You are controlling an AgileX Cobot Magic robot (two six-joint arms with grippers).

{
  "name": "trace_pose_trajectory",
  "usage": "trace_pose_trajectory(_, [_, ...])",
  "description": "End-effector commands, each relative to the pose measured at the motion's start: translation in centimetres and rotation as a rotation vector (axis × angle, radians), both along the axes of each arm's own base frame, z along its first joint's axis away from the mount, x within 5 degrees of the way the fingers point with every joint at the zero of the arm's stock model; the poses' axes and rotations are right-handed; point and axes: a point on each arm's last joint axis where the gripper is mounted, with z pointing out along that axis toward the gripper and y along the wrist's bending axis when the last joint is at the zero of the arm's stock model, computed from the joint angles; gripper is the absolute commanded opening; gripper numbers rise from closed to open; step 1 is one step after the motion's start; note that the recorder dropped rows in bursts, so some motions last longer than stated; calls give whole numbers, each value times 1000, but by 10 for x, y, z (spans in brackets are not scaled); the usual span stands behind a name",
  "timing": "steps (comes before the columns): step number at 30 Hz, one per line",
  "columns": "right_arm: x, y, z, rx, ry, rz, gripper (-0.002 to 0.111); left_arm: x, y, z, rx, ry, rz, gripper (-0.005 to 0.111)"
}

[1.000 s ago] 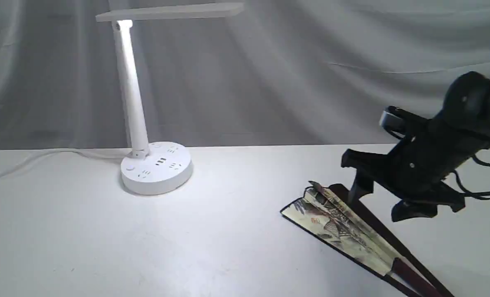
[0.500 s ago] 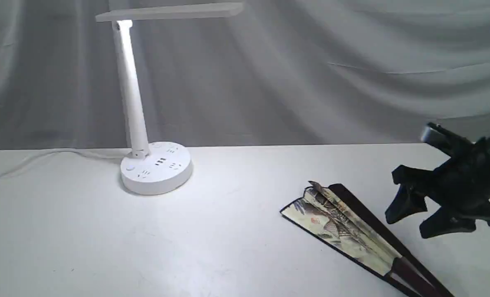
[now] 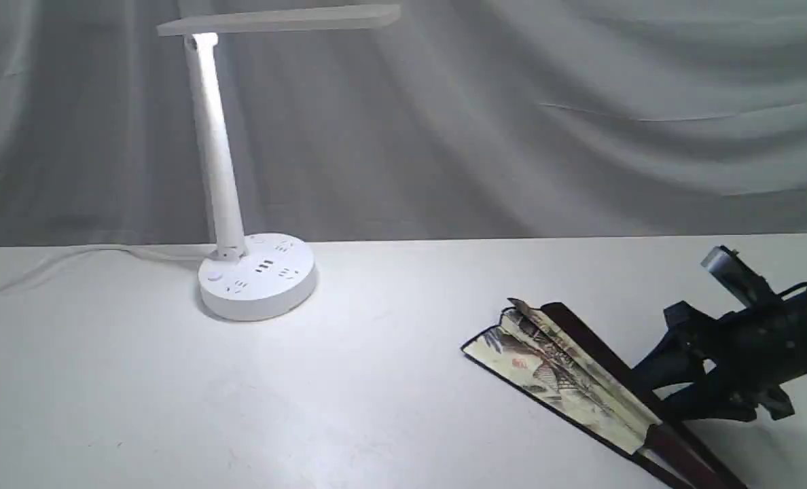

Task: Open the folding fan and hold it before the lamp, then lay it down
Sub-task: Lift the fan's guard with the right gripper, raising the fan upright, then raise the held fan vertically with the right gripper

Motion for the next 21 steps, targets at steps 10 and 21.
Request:
trace_pose_trajectory(10, [3,4,-24,121,15,-47,47,2,-1,3,-3,-18,-2,2])
trace_pose_trajectory(21, [-2,9,-19,189,32,6,12,2,-1,3,-1,-18,-3,2])
